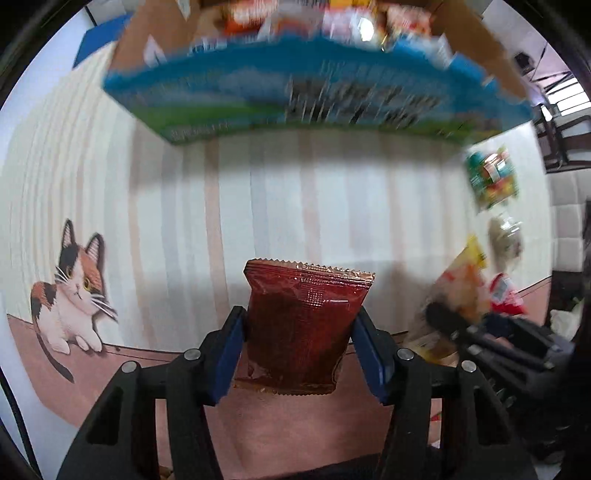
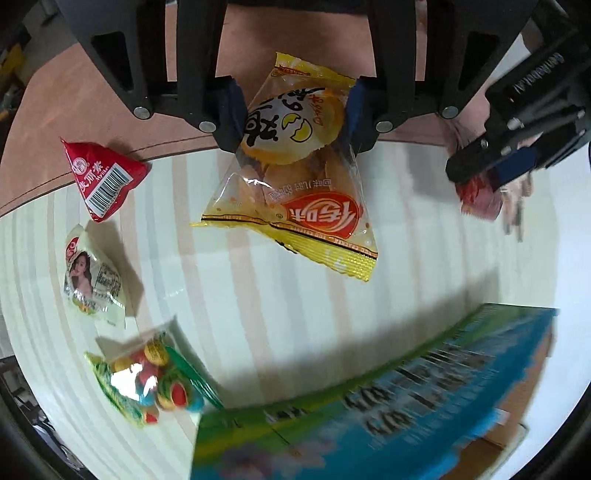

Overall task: Organize snacks
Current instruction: 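Carry the red packet and egg-cake bag into the box and release them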

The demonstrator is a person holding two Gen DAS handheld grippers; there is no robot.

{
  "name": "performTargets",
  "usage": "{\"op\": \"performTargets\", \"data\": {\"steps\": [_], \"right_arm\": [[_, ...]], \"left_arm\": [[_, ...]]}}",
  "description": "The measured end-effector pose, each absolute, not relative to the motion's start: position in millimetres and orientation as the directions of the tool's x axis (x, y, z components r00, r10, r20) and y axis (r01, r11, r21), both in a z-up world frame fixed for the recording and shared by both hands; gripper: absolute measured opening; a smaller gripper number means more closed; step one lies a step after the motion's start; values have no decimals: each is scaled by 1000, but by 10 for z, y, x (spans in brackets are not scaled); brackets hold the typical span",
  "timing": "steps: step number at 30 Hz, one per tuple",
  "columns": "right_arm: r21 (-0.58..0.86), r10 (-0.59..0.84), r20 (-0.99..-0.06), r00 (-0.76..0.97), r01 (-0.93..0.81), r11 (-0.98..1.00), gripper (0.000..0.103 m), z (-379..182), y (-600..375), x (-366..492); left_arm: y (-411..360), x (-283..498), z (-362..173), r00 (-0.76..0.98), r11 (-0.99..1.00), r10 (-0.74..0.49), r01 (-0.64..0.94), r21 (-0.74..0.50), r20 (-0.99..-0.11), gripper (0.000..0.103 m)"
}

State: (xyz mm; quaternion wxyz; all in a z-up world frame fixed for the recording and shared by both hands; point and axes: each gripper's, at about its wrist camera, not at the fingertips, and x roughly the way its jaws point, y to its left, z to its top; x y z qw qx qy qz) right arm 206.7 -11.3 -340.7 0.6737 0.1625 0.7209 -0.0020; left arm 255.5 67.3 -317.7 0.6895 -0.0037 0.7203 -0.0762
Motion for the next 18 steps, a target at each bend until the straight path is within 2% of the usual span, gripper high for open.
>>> {"op": "performTargets", "data": {"steps": [5, 9, 12, 14, 18], "right_arm": [[291, 287, -957, 52, 220, 931, 45, -2932, -91, 2158], [350, 327, -934, 142, 192, 917, 45, -2409, -198, 2500], [376, 340, -917, 209, 166, 912, 45, -1971, -461, 2914], [363, 318, -912, 259, 150, 920, 45, -1700, -682, 3228], [274, 228, -929, 293, 125, 954, 45, -1534, -912, 3894]], "left_arm": [[715, 2783, -2644, 23, 978, -197, 81, -194, -980, 55], [691, 3096, -2317, 50, 960, -270, 88, -265, -962, 55], [639, 3468, -2143, 93, 958, -275, 104, -266, -957, 55], [622, 3752, -2051, 121, 960, -270, 109, -257, -955, 55], [638, 4433, -2067, 153, 972, -226, 94, -214, -962, 55]]}}
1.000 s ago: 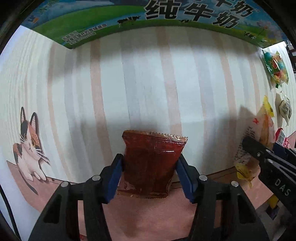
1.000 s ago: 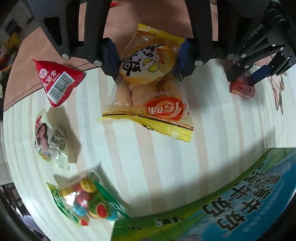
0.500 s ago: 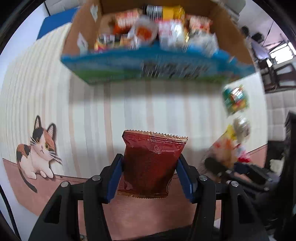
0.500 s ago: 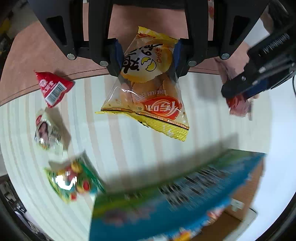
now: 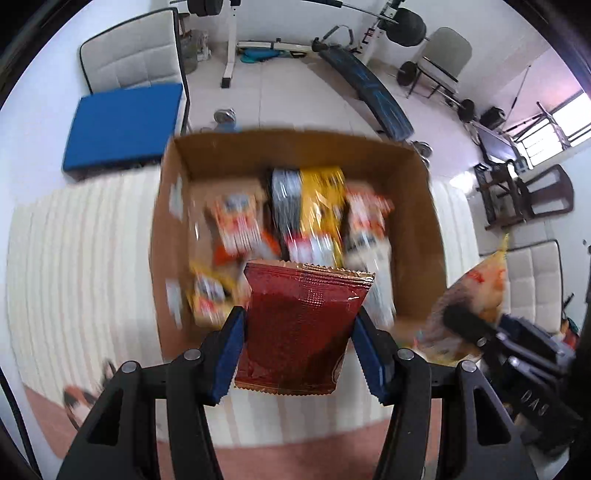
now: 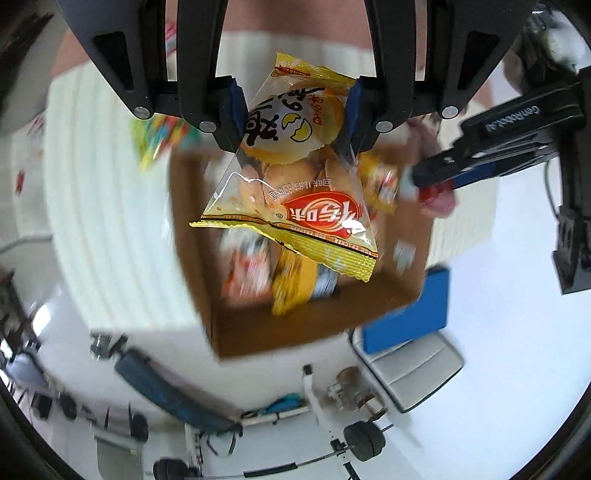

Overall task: Organize snacks
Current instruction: 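Carry the red packet and egg-cake bag into the box and release them, then move both grippers back and grasp the red triangle packet with the left gripper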

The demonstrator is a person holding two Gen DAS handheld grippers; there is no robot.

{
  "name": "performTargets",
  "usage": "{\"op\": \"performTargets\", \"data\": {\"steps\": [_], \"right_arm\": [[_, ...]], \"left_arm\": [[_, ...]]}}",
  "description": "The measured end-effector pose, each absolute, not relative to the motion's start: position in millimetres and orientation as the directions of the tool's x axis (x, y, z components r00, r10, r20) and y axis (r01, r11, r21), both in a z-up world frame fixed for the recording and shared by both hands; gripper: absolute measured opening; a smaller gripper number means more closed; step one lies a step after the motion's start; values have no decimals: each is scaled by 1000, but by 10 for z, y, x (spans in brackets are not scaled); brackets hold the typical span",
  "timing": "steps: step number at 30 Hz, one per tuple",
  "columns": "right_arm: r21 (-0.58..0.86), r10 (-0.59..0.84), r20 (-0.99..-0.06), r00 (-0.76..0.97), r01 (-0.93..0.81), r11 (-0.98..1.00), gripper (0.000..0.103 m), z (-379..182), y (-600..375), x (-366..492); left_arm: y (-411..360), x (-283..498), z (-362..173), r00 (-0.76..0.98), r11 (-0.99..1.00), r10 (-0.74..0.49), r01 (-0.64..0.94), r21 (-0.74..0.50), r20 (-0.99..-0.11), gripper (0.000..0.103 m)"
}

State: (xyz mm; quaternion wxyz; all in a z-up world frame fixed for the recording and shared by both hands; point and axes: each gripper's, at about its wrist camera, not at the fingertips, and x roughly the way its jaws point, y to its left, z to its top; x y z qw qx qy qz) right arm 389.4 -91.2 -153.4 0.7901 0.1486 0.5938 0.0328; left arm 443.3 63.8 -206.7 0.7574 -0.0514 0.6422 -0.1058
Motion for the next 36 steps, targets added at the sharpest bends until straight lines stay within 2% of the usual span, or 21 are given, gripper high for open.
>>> {"op": "performTargets", "data": {"steps": [8, 15, 16, 17, 18, 19, 20, 21, 25, 28, 36], "right_arm": [[92, 65, -977, 204, 125, 988, 45, -1848, -1204, 5042], [37, 19, -990, 138, 123, 992, 46, -2229, -1298, 5465], [29, 14, -993, 121, 122, 992, 52, -2287, -1304, 5476], [10, -3, -994, 106, 120, 993, 62, -2325, -1300, 5492], [-9, -21, -995, 98, 121, 993, 90, -2392, -1308, 5526], [-13, -25, -995, 102, 115, 993, 97, -2417, -1310, 5545], [-17, -29, -993, 111, 108, 994, 97, -2414, -1300, 5540], [-19, -31, -993, 114, 103, 994, 97, -2418, -1293, 5546], [12, 2, -994, 110, 91, 996, 97, -2440, -1247, 5507], [38, 28, -995, 101, 92, 995, 97, -2474, -1228, 5486], [73, 65, -994, 85, 92, 993, 97, -2476, -1200, 5364]], "left_arm": [[706, 5500, -2558, 97, 994, -96, 66, -90, -991, 55], [802, 5819, -2976, 19, 998, -52, 37, -51, -998, 56], [823, 5839, -3015, 4, 998, -59, 27, -58, -998, 56], [851, 5861, -3062, -16, 997, -74, 12, -74, -997, 56], [898, 5877, -3105, -29, 996, -93, -20, -93, -995, 60], [925, 5885, -3123, -31, 993, -111, -37, -110, -993, 70], [948, 5891, -3138, -29, 991, -127, -50, -125, -992, 75], [964, 5889, -3137, -20, 989, -140, -60, -138, -990, 86], [913, 5857, -3095, 11, 991, -133, -31, -134, -991, 88], [864, 5819, -3087, 9, 991, -131, -9, -131, -991, 93], [838, 5659, -2955, 36, 991, -131, 11, -131, -991, 94]]}}
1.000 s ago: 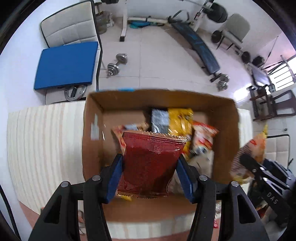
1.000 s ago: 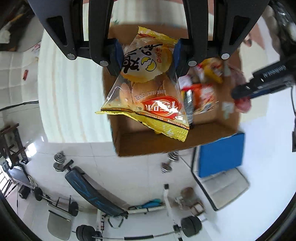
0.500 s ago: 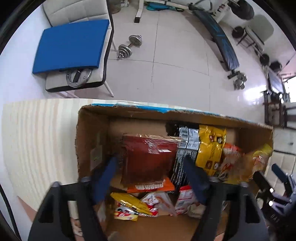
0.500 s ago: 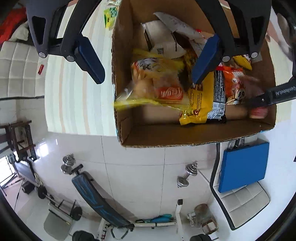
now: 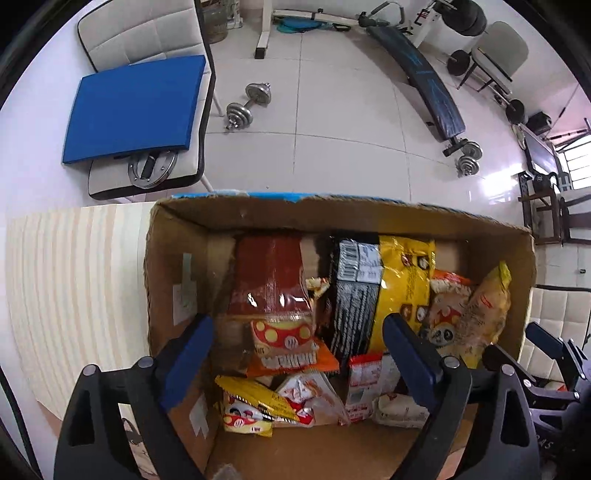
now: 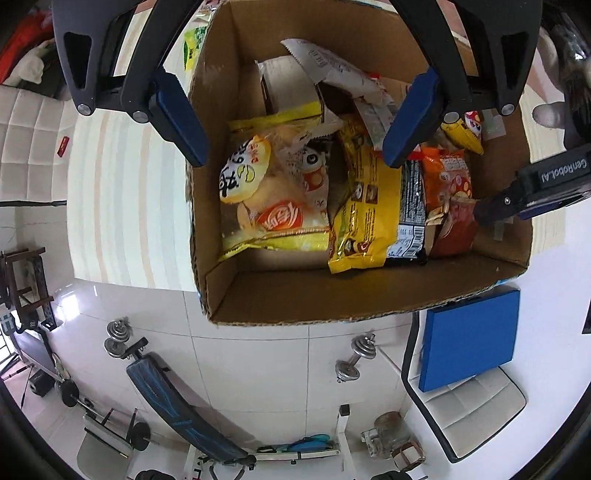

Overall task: Organize snacks
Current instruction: 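Move both grippers back and grasp the red triangle packet with the left gripper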

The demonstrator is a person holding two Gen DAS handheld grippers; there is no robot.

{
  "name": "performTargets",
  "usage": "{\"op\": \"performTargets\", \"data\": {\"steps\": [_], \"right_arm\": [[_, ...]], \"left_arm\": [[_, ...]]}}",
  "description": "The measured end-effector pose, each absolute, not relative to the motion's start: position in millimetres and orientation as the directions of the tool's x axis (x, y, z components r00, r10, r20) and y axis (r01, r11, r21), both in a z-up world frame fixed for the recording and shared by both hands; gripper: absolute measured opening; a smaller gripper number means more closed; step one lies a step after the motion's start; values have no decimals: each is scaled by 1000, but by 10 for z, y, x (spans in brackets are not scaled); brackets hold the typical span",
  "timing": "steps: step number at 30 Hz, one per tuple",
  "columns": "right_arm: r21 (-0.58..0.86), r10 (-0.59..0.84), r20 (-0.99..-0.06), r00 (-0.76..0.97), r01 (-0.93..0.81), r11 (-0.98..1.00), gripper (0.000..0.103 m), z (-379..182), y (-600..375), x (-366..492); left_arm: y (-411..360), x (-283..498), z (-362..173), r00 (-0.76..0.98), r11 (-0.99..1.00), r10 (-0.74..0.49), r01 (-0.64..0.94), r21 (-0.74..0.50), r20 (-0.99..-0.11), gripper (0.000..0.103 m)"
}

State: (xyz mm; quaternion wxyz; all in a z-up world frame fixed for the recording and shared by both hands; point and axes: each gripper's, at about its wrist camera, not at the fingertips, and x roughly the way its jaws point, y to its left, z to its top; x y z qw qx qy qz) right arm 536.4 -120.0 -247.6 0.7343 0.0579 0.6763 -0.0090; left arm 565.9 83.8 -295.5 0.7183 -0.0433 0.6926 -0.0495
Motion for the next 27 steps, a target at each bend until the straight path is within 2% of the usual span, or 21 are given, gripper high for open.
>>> {"op": "performTargets", "data": {"steps": [11, 27], "right_arm": [[94, 86, -980, 180, 41, 995, 97, -2166, -1012, 4808], [74, 63, -939, 339, 21, 997, 97, -1507, -946, 3831]], "left_arm": [[757, 4909, -2401, 217, 996, -78, 51, -68, -973, 94], [877, 3898, -1858, 356, 996, -84, 1, -90, -931, 94]]}}
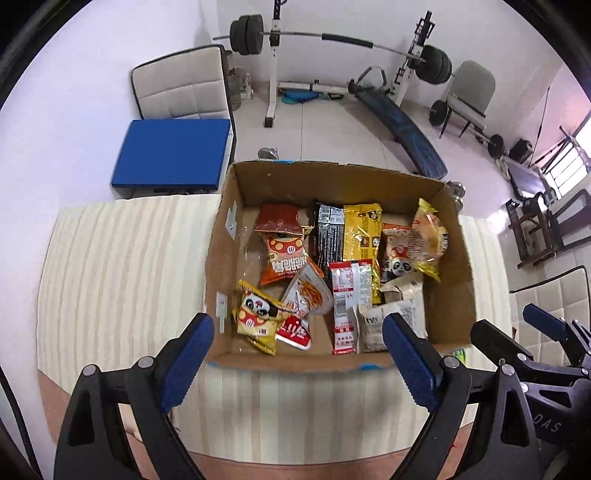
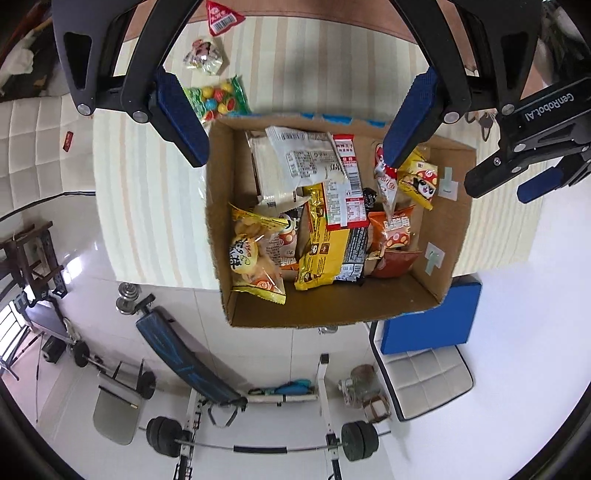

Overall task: Organize snacks
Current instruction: 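Move both grippers back and grasp the red triangle packet with the left gripper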

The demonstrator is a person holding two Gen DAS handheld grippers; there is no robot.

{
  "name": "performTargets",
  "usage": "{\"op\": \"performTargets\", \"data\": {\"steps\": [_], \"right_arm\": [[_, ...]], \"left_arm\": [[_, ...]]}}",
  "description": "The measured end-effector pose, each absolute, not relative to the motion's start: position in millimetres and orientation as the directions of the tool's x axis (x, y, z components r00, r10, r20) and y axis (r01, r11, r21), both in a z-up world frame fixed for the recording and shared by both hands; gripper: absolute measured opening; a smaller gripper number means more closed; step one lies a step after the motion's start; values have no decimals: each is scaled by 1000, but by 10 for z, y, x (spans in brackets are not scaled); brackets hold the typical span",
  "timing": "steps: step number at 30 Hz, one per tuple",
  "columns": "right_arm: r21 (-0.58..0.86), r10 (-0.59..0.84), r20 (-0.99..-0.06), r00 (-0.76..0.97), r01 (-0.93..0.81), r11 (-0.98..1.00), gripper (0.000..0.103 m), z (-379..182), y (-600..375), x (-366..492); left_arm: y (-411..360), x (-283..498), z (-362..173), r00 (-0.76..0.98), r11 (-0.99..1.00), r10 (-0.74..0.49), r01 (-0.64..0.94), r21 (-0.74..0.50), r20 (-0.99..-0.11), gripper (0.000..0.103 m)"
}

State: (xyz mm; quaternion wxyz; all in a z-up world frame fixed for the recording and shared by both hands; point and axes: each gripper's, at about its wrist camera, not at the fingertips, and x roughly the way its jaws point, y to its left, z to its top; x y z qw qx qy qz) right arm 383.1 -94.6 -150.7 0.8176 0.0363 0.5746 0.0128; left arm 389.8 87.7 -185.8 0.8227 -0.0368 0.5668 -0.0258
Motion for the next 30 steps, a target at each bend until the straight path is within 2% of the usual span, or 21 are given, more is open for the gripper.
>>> {"op": "performTargets", "data": {"steps": [7, 12, 15, 19, 26, 30], "right_arm": [[126, 111, -916, 386, 13, 992, 97, -1267, -955, 3476], [268, 223, -899, 376, 72, 961, 97, -1332, -1155, 3243], [352, 274, -895, 351, 181, 918, 97, -1528, -1530, 2991], [403, 308, -905, 295, 355, 843, 97, -1941, -2118, 2595], [299, 266, -953, 142, 554, 777, 97, -2779, -2985, 1936], [270, 268, -958, 99, 622, 735, 97, -3129, -3332, 1632]], "left_arm": [[864, 3520, -1579, 425, 998, -56, -13, -68, -903, 94], [752, 3284, -1586, 425, 998, -53, -10, -63, -904, 94], [550, 3156, -1687, 416, 999, -35, 18, -30, -909, 94], [105, 2997, -2022, 340, 994, -69, 101, -37, -938, 94], [-925, 2799, -2870, 109, 953, -103, 295, -67, -989, 94], [-1426, 2632, -3301, -45, 916, -120, 379, -128, -992, 94]]}}
